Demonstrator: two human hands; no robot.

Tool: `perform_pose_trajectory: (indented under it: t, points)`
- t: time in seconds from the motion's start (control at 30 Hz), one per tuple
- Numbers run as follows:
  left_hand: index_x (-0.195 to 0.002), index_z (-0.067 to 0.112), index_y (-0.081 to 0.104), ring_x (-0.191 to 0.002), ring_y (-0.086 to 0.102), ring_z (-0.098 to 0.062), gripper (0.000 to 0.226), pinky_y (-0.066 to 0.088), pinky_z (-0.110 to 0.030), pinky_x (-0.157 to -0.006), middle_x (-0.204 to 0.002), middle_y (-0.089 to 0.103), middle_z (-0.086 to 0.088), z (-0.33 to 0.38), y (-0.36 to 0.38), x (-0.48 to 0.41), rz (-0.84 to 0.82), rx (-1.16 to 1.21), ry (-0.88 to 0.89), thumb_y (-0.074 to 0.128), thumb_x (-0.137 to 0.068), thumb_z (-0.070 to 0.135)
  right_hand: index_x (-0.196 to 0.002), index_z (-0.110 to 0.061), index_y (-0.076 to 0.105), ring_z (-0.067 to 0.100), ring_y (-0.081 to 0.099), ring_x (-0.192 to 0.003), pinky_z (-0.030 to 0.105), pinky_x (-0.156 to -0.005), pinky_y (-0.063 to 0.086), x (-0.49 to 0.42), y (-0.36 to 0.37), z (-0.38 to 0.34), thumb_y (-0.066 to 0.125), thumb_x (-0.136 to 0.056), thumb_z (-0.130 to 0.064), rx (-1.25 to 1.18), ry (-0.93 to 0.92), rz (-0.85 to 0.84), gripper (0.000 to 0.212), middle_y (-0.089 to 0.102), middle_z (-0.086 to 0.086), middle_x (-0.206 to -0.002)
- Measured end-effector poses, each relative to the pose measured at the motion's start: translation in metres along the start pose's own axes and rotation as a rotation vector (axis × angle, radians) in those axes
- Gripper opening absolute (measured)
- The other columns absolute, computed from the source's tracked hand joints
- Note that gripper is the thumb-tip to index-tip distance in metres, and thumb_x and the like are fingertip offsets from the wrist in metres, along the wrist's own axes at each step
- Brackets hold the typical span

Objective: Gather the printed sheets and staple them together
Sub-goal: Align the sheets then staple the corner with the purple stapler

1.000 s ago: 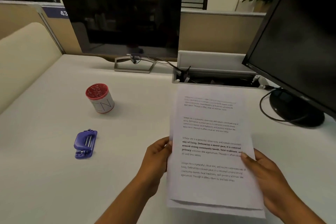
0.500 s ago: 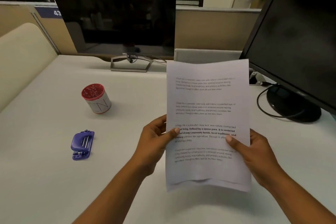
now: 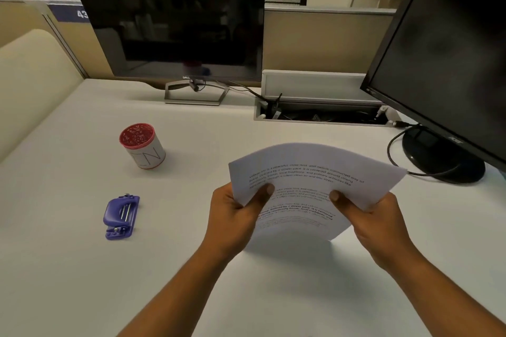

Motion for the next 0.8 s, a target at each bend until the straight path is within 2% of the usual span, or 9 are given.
perform_pose_trajectory:
  t: [0.1, 0.23, 0.3, 0.4, 0.47, 0.53, 0.6, 0.67, 0.8]
  points:
    - [-0.092, 0.047, 0.074, -0.084, 0.073, -0.012, 0.023, 0.059, -0.023, -0.065, -0.093, 0.076, 0.017, 0.013, -0.001, 0.000, 0.005, -0.037, 0.074, 0.066, -0.089, 0.025, -0.092, -0.057, 0.070, 0.002, 0.070, -0.091, 0.018, -0.065, 0.057, 0.001, -0.004, -0.010, 0.069, -0.076, -0.032, 0.039, -0.058, 0.013, 0.029, 0.074, -0.023, -0.095]
    - [-0.096, 0.051, 0.071, -0.087, 0.072, -0.008, 0.023, 0.056, -0.016, -0.064, -0.095, 0.074, 0.023, 0.027, -0.005, 0.000, -0.002, -0.051, 0.164, 0.067, -0.084, 0.032, -0.096, -0.055, 0.070, 0.002, 0.070, -0.094, 0.017, -0.064, 0.057, 0.002, -0.006, -0.027, 0.073, -0.076, -0.039, 0.014, -0.149, -0.006, 0.026, 0.074, -0.024, -0.095]
    - [-0.098, 0.043, 0.073, -0.088, 0.073, -0.014, 0.020, 0.059, -0.022, -0.066, -0.098, 0.076, 0.016, 0.016, -0.006, -0.001, 0.003, -0.025, 0.108, 0.070, -0.084, 0.030, -0.095, -0.052, 0.072, 0.004, 0.070, -0.093, 0.018, -0.065, 0.057, -0.001, -0.004, -0.019, 0.074, -0.074, -0.042, 0.028, -0.104, -0.018, 0.024, 0.075, -0.022, -0.095]
    - [-0.099, 0.030, 0.075, -0.091, 0.073, -0.023, 0.021, 0.063, -0.036, -0.070, -0.100, 0.077, 0.003, -0.004, -0.005, -0.001, 0.004, -0.019, 0.011, 0.068, -0.089, 0.014, -0.091, -0.040, 0.073, 0.008, 0.071, -0.092, 0.022, -0.067, 0.059, -0.002, 0.002, 0.005, 0.072, -0.072, -0.033, 0.058, 0.012, -0.036, 0.019, 0.076, -0.020, -0.094]
    - [-0.098, 0.037, 0.075, -0.090, 0.073, -0.017, 0.026, 0.061, -0.030, -0.069, -0.099, 0.077, 0.009, -0.004, -0.003, -0.002, -0.008, -0.044, 0.022, 0.065, -0.089, 0.014, -0.088, -0.039, 0.074, 0.008, 0.071, -0.092, 0.019, -0.066, 0.057, 0.000, 0.002, 0.010, 0.070, -0.074, -0.031, 0.059, 0.033, -0.033, 0.017, 0.076, -0.021, -0.093]
    - [-0.096, 0.047, 0.073, -0.089, 0.072, -0.010, 0.030, 0.058, -0.020, -0.066, -0.097, 0.075, 0.018, 0.006, -0.002, -0.003, -0.026, -0.057, 0.073, 0.065, -0.089, 0.019, -0.089, -0.048, 0.074, 0.005, 0.071, -0.091, 0.017, -0.065, 0.056, 0.001, -0.002, 0.004, 0.069, -0.077, -0.030, 0.051, -0.015, -0.020, 0.022, 0.075, -0.023, -0.094]
    - [-0.100, 0.051, 0.070, -0.091, 0.071, -0.008, 0.033, 0.056, -0.016, -0.065, -0.099, 0.074, 0.022, 0.016, -0.004, -0.004, -0.035, -0.065, 0.144, 0.067, -0.089, 0.020, -0.091, -0.052, 0.072, 0.003, 0.071, -0.091, 0.016, -0.064, 0.056, 0.002, -0.006, -0.008, 0.070, -0.079, -0.033, 0.042, -0.082, -0.017, 0.023, 0.075, -0.024, -0.095]
    - [-0.102, 0.051, 0.070, -0.092, 0.071, -0.008, 0.034, 0.057, -0.017, -0.066, -0.101, 0.073, 0.023, 0.017, -0.006, -0.005, -0.027, -0.074, 0.174, 0.068, -0.087, 0.020, -0.093, -0.050, 0.073, 0.004, 0.071, -0.090, 0.017, -0.064, 0.057, 0.001, -0.006, -0.012, 0.072, -0.078, -0.039, 0.041, -0.102, -0.024, 0.019, 0.075, -0.023, -0.096]
    - [-0.096, 0.039, 0.075, -0.091, 0.073, -0.020, 0.024, 0.061, -0.029, -0.069, -0.100, 0.077, 0.010, -0.017, -0.007, -0.003, -0.008, -0.054, 0.015, 0.070, -0.088, 0.016, -0.089, -0.040, 0.075, 0.007, 0.071, -0.089, 0.020, -0.066, 0.058, -0.001, -0.002, 0.019, 0.073, -0.073, -0.034, 0.087, 0.023, -0.037, 0.017, 0.075, -0.021, -0.094]
Point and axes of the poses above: each hand's wrist, its own x-axis away from the middle knuckle, its own y-axis out of the palm, z = x × y, the point moved 7 cm from there along -x, towards the middle knuckle
